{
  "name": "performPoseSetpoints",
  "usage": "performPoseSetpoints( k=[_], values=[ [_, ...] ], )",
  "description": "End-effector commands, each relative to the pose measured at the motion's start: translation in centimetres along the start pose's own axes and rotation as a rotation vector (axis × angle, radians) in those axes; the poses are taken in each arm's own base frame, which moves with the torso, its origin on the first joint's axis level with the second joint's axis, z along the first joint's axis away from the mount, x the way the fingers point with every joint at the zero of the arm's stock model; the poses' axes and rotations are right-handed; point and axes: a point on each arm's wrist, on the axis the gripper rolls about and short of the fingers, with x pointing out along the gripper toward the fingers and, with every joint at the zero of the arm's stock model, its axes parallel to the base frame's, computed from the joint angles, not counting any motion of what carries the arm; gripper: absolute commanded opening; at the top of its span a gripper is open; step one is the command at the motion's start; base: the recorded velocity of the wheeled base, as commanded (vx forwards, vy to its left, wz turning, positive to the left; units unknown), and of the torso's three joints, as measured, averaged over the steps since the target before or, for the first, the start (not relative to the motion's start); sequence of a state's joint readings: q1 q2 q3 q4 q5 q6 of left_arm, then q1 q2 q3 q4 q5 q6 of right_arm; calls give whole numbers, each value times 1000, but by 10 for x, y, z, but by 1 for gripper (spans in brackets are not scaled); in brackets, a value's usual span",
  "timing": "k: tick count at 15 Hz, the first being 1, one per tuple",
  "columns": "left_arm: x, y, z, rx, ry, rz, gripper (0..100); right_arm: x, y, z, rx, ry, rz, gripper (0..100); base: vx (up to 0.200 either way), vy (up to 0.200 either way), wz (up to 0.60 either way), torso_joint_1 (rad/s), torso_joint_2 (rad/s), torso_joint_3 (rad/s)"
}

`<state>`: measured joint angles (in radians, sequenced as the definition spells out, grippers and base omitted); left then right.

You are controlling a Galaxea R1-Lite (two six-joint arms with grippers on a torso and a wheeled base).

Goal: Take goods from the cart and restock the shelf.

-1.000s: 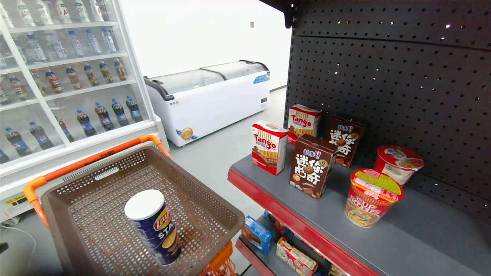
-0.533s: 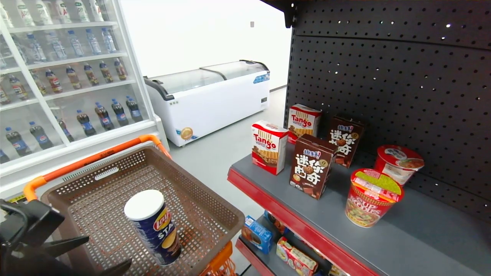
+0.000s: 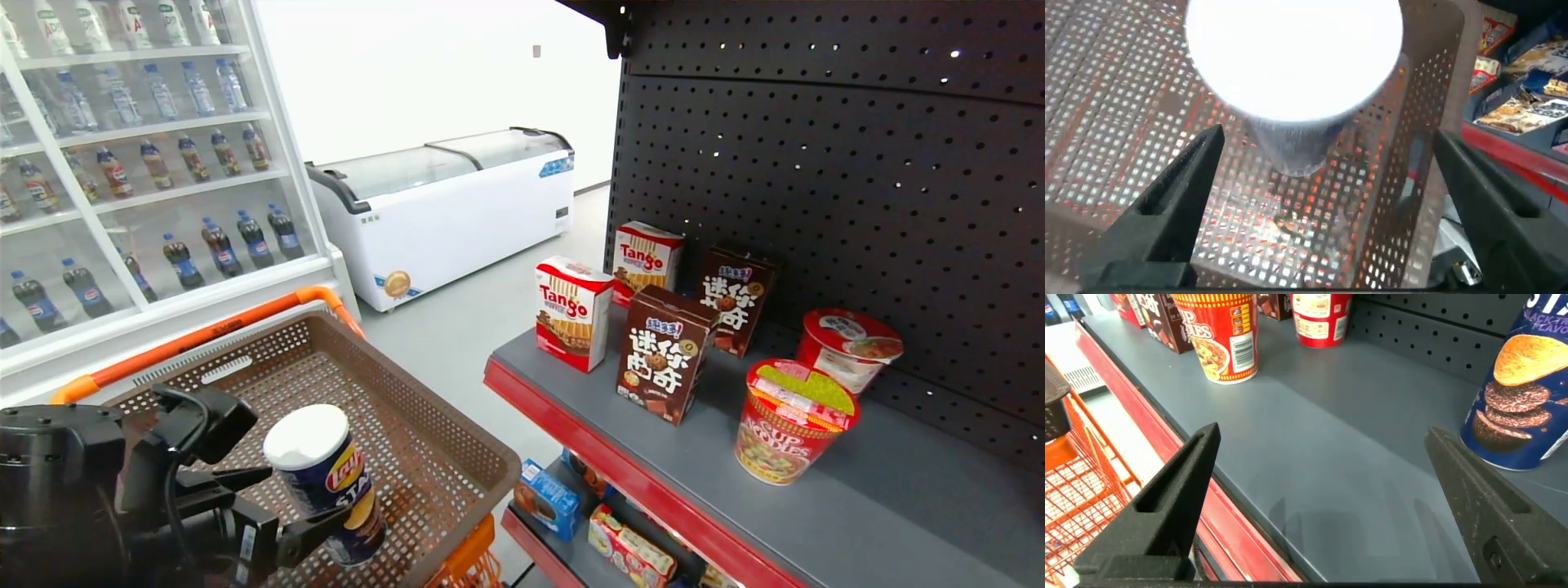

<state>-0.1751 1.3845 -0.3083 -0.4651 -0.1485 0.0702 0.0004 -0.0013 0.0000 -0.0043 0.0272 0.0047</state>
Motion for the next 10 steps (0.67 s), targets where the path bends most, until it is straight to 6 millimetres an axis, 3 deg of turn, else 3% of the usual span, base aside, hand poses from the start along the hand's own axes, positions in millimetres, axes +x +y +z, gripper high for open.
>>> performPoseSetpoints(
  k=[1, 5, 10],
  values=[
    [23, 2, -4, 2, 24, -4, 100, 0, 0, 0, 1, 1, 1, 100, 0, 0, 0, 0, 0, 0],
    [45, 4, -18, 36, -28, 97, 100, 0, 0, 0, 0, 1, 1, 100, 0, 0, 0, 0, 0, 0],
    [46, 0, -32, 49, -16, 82, 100, 0, 0, 0, 0, 1, 1, 100, 0, 0, 0, 0, 0, 0]
  ],
)
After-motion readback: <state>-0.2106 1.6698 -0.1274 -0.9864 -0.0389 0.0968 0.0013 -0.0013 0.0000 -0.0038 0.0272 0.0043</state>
